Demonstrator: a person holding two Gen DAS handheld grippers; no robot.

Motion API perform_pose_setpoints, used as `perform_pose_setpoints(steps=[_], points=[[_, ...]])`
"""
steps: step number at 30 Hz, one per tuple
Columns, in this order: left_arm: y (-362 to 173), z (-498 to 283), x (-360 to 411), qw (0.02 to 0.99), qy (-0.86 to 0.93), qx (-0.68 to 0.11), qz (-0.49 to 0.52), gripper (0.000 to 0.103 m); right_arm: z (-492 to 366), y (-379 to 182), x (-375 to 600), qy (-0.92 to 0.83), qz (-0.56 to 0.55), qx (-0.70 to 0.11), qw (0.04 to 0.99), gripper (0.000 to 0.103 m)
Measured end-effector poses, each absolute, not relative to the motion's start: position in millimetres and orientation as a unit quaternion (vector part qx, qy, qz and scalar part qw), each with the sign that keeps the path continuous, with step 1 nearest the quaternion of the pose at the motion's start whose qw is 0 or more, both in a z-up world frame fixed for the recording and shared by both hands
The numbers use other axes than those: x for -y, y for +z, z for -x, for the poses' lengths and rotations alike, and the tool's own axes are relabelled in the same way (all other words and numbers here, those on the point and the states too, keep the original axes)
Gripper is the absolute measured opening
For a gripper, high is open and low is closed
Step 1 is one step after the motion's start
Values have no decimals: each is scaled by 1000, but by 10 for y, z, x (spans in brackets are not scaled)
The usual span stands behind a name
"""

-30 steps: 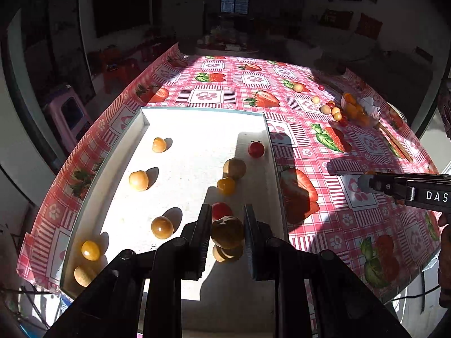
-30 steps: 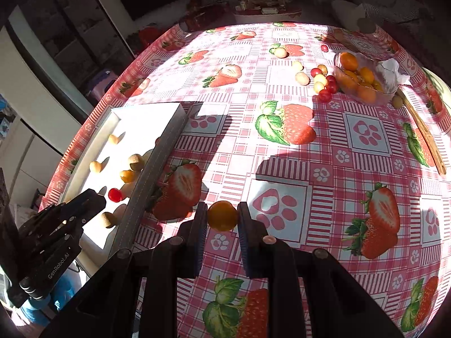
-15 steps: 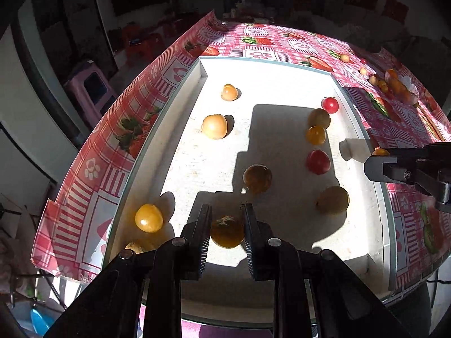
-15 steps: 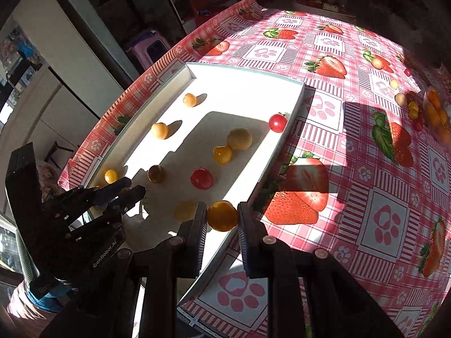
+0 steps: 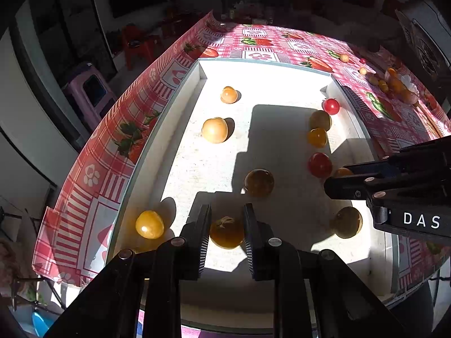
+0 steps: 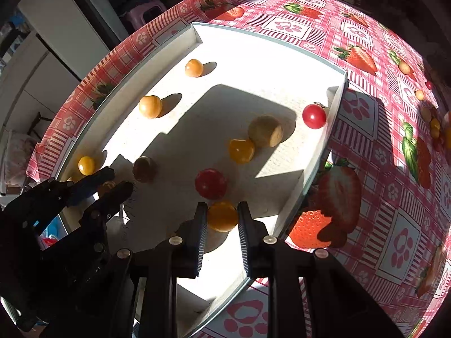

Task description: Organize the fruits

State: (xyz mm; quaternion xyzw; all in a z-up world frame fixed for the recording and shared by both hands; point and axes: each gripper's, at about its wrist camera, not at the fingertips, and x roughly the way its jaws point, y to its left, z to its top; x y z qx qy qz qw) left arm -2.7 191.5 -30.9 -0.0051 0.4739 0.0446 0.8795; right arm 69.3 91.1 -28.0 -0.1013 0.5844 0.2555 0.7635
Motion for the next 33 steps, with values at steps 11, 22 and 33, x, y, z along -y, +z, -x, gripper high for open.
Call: perform_pose_setpoints(steps=[11,22,33], points=[[-149,160,-1945,901,62,-430,10,82,-400,72,-894,266,137,-530,794,68],[-106,266,-1891,896,85,-436,16,103,-298,218,-721,231,151,-518,810,85],[21,362,-1689,894,110,-433,-24,103,-195,178,-632,218,148,-514,816,100]])
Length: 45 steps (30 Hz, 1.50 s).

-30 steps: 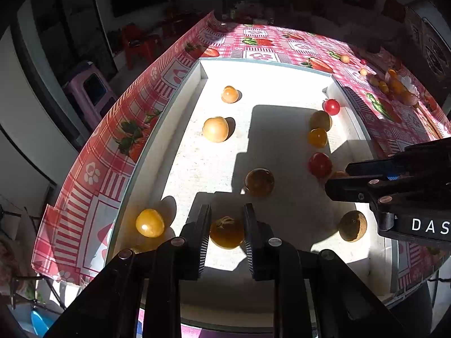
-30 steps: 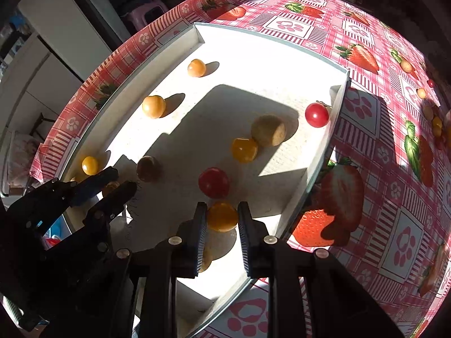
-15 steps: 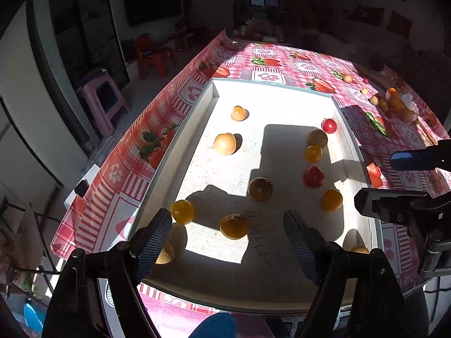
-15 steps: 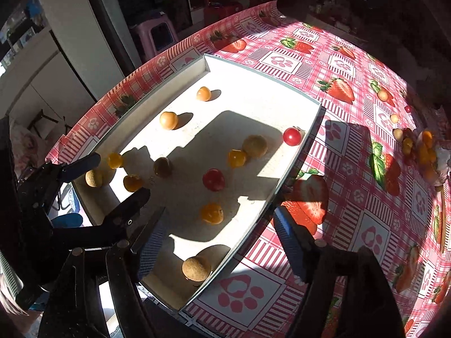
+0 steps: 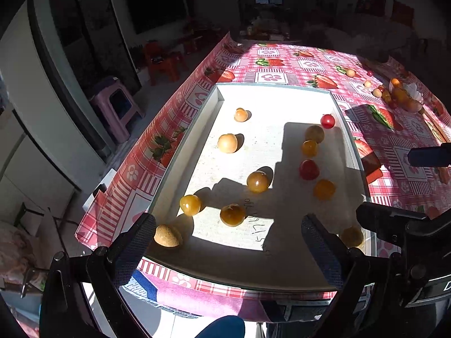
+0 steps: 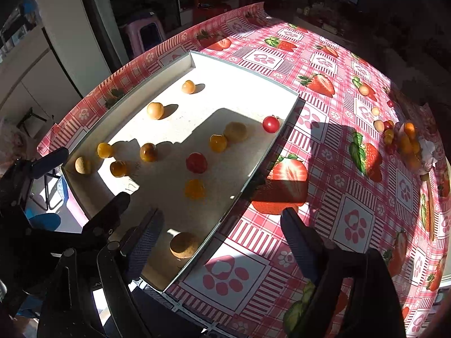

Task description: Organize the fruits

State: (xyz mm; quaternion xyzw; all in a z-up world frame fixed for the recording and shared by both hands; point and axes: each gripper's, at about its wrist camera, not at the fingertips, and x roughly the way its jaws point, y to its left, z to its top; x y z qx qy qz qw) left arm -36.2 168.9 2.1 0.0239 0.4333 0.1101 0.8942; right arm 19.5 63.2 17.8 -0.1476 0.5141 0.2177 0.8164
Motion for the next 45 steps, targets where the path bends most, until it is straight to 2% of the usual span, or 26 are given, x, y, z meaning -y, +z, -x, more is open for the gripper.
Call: perform_pose_setpoints(steps=[1,9,45], points=[[33,379,-1680,895,112,-431,-24,103,-185,183,-620,218,145,-512,818,103],[66,455,-1699,895,123,-429,3,103,-164,209,-538,210,137,-511,822,103],[181,707,-1554,896,145,-420,1,103,54,436,-428,211,124,-495,834,103]])
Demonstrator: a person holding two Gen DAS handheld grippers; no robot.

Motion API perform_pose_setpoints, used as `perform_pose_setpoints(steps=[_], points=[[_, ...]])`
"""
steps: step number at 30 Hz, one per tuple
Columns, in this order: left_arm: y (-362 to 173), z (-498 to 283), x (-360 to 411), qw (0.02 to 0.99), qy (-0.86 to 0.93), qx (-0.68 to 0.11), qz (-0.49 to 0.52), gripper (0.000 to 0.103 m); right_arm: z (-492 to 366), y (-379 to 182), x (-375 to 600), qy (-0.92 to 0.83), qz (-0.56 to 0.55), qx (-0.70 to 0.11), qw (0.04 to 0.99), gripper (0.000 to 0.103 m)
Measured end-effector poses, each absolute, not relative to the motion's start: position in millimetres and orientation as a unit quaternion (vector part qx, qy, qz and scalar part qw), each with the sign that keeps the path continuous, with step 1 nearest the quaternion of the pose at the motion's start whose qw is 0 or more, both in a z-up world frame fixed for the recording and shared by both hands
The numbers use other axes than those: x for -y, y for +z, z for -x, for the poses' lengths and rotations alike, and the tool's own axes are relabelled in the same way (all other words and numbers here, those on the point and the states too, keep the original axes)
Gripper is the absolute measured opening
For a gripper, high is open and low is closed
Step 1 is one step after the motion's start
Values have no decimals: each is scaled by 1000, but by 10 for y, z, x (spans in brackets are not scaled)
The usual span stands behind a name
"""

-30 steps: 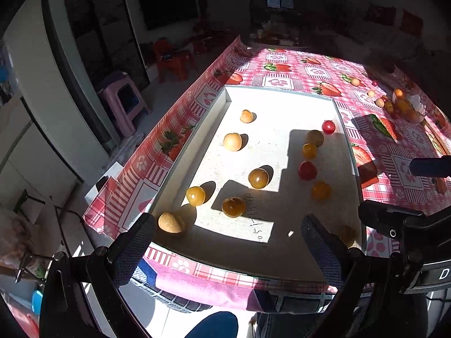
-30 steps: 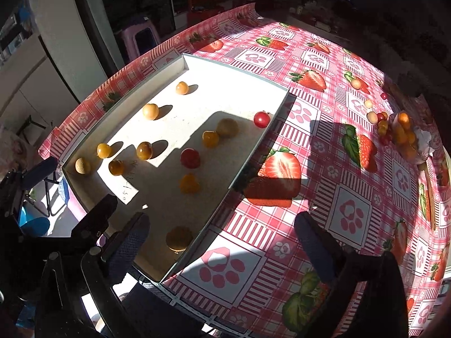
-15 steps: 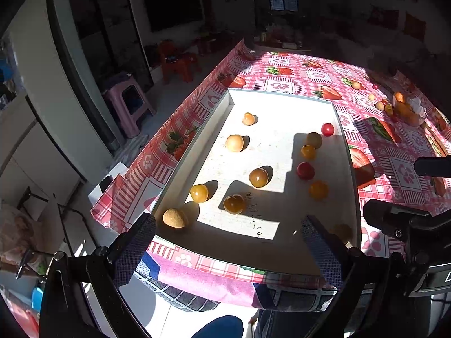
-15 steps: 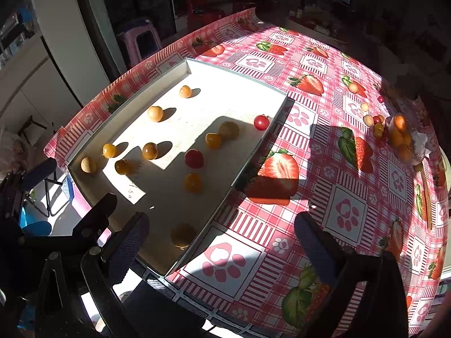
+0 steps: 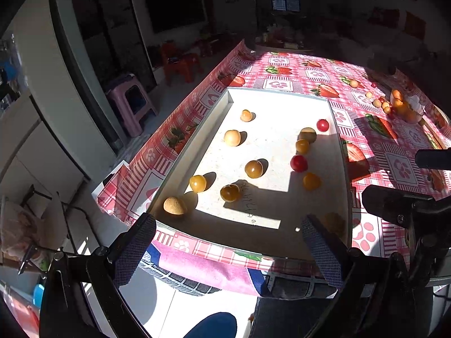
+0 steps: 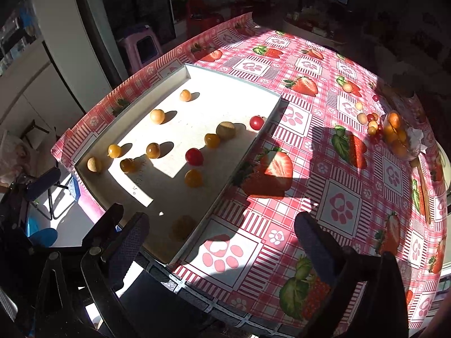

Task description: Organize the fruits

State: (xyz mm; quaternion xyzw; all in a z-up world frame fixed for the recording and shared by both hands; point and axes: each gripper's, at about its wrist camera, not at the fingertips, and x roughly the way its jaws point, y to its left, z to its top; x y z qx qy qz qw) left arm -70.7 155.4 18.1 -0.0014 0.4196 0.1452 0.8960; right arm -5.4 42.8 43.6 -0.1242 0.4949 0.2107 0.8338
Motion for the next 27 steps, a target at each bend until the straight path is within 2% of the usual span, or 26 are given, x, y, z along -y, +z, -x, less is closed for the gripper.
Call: perform_pose_setpoints(steps=[27], points=[[123,923,-1595,910,130,-394,12,103,314,281,-500,188,104,-492,844,103]])
